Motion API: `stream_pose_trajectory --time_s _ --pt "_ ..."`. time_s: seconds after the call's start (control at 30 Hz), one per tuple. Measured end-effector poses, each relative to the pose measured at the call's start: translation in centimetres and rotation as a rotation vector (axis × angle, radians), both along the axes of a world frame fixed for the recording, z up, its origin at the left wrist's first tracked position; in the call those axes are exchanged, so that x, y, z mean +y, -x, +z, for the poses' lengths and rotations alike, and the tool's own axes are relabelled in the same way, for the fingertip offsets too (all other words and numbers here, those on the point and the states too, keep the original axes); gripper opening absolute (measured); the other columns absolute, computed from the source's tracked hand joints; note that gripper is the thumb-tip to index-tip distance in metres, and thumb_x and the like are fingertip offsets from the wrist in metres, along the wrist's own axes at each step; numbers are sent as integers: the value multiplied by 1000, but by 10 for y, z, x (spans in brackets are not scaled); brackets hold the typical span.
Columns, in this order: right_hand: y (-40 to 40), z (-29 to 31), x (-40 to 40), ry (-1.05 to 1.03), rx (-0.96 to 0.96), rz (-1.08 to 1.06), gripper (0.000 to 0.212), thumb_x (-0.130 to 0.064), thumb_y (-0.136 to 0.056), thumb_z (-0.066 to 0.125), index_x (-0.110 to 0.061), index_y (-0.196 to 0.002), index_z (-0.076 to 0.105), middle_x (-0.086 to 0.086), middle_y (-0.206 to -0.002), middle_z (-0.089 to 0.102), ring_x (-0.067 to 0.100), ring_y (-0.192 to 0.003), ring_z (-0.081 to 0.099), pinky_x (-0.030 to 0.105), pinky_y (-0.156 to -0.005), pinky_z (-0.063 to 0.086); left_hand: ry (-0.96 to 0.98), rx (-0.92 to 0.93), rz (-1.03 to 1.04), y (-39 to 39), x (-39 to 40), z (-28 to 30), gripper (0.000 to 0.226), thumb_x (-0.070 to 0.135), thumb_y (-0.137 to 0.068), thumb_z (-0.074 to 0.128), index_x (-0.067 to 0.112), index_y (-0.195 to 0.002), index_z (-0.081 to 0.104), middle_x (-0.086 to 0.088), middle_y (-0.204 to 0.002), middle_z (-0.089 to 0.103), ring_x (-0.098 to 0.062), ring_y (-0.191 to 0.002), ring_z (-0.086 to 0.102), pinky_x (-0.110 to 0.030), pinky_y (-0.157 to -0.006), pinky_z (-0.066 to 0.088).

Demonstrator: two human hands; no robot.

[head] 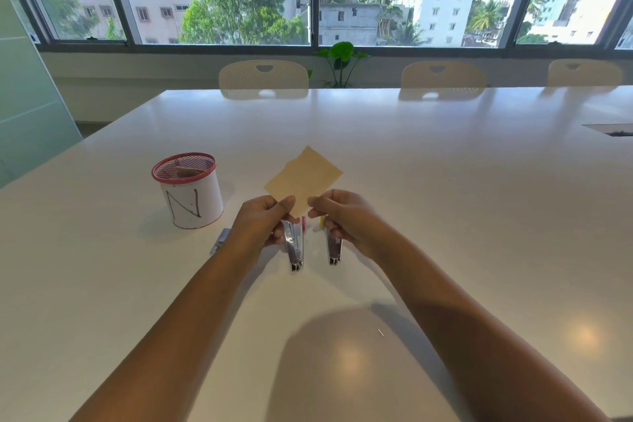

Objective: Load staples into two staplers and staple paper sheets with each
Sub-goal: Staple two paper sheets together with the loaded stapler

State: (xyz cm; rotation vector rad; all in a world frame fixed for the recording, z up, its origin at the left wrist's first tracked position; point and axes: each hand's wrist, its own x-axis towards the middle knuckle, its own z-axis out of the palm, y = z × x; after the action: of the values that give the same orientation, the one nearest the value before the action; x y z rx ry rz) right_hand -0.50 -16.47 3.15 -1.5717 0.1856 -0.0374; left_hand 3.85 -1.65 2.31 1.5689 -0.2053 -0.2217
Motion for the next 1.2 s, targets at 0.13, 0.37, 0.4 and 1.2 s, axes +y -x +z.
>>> stream_pose_trajectory --time_s 0.13,0.37,0.4,1.2 --pt "1 3 4 163 -176 -212 18 -30 -85 65 -19 -76 54 -3 -70 64 3 -48 47 20 -53 37 45 26 -26 1 2 4 23 22 -88 57 4 -73 57 -7 -60 61 -6 -34 41 -17 -38 42" --pt "0 -2 8 239 -356 -435 15 -24 -81 69 -25 -91 59 -14 -68 58 -5 -51 50 16 -54 41 63 55 -97 6 -1 7 24 23 -89 55 7 -71 54 2 -45 55 -5 -32 36 -19 -38 41" --pt "1 -3 9 267 -382 -440 12 -23 -81 69 -27 -87 60 -15 -70 59 -4 -51 48 16 -53 41 77 54 -104 6 0 8 24 22 -89 55 6 -71 54 2 -45 55 -5 -31 36 -19 -38 42" --pt "5 0 -1 1071 -888 -298 15 -6 -73 71 -13 -86 76 3 -84 69 22 -73 64 23 -59 47 131 -58 -96 8 2 13 24 24 -89 50 8 -79 63 4 -51 64 -7 -39 54 -24 -54 58"
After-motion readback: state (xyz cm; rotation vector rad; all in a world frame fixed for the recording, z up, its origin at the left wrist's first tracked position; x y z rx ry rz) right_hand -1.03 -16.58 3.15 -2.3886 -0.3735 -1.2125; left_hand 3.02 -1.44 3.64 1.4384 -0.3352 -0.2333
